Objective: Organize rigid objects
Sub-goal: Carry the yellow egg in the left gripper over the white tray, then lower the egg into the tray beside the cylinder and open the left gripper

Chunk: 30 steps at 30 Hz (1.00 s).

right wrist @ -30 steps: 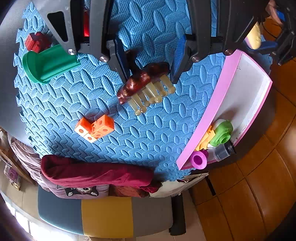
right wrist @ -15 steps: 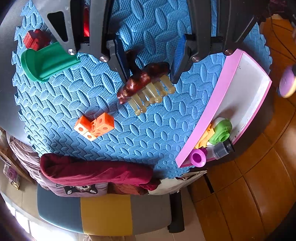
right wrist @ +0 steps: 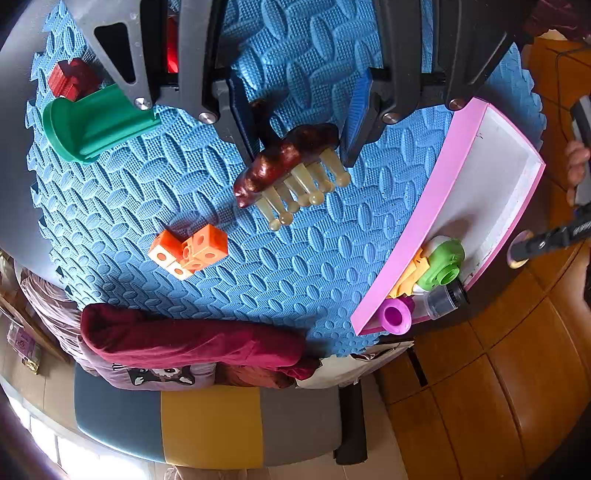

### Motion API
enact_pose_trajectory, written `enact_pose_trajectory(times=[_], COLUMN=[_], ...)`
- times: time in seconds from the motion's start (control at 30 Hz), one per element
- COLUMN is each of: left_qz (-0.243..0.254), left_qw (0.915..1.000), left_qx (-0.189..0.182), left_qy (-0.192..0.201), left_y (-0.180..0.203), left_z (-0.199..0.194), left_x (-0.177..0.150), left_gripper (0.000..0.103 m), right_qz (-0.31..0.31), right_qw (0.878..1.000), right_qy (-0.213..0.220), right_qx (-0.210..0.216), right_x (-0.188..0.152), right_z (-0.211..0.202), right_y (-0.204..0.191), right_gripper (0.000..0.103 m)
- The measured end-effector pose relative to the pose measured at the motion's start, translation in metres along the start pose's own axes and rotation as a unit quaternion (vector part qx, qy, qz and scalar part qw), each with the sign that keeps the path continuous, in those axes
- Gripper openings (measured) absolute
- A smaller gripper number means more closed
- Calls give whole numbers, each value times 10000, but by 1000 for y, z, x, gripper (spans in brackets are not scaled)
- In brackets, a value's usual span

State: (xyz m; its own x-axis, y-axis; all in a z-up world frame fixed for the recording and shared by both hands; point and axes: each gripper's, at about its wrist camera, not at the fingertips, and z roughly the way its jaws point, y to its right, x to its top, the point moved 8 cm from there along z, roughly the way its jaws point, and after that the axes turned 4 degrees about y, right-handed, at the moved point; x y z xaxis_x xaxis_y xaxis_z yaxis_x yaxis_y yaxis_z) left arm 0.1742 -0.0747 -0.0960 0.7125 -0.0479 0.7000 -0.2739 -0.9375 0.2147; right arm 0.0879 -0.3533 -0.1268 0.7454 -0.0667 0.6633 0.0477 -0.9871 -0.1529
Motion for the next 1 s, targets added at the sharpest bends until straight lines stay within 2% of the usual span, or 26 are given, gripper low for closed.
enact_pose_trajectory(times=[0.17,0.3,0.43,0.63,0.73,1.0], left_qz=[-213,-285,-94,-91,-67,123], left_qw=[9994,9985,9982,9987,9978,9958], left_qx=[238,354,486,486,666,907], left_qy=[-122,-312,-338,-135,-2,56], left_y=[-14,-20,-17,-19,-22,-10], left_z=[34,59,68,50,32,-19], left_x=[20,22,23,26,23,-19], left_gripper=[77,77,77,77,78,78], right_qz=[20,22,15,9,6,49], right_qw=[10000,10000,10000,10000,10000,10000], right_qy=[2,6,12,16,14,19], right_qx=[11,15,6,-6,-8,-10], right_x=[0,0,0,0,0,0], right_z=[0,0,0,0,0,0], right_y=[-1,-1,-1,-1,-1,-1], right_gripper=[45,45,46,46,46,46])
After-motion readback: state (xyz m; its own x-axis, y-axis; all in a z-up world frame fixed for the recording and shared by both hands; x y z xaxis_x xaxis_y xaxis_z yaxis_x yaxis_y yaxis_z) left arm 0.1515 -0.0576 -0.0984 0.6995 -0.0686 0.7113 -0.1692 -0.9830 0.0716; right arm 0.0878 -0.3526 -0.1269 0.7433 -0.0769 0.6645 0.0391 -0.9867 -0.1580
